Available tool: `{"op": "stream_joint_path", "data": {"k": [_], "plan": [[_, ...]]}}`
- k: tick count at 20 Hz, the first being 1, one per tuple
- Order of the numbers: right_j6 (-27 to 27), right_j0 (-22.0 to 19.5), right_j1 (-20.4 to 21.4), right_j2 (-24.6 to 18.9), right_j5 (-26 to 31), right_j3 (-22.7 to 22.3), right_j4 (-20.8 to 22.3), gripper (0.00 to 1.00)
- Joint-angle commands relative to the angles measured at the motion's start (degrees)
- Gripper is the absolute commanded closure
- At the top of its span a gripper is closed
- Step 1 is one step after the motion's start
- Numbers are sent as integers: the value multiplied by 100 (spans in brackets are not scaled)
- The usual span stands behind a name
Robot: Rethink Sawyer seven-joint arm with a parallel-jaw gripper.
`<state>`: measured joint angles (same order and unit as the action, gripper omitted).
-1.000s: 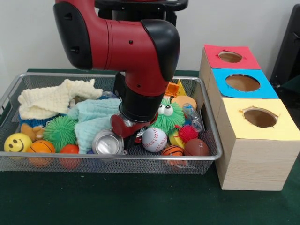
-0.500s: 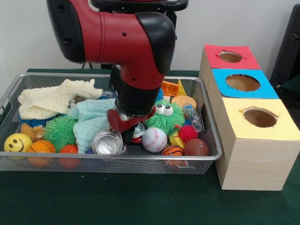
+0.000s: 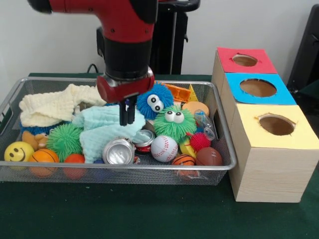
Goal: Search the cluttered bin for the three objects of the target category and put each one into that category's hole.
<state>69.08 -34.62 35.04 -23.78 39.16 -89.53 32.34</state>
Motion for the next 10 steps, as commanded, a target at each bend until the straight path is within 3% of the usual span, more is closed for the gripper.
{"op": "stream_joint_path", "data": {"k": [1, 6, 10], "plan": [[-294, -370, 816, -833, -323, -1214, -371, 100], [-274, -463, 885, -972, -217, -1203, -483, 100], [13, -200, 545, -729, -387, -863, -178, 100]]}}
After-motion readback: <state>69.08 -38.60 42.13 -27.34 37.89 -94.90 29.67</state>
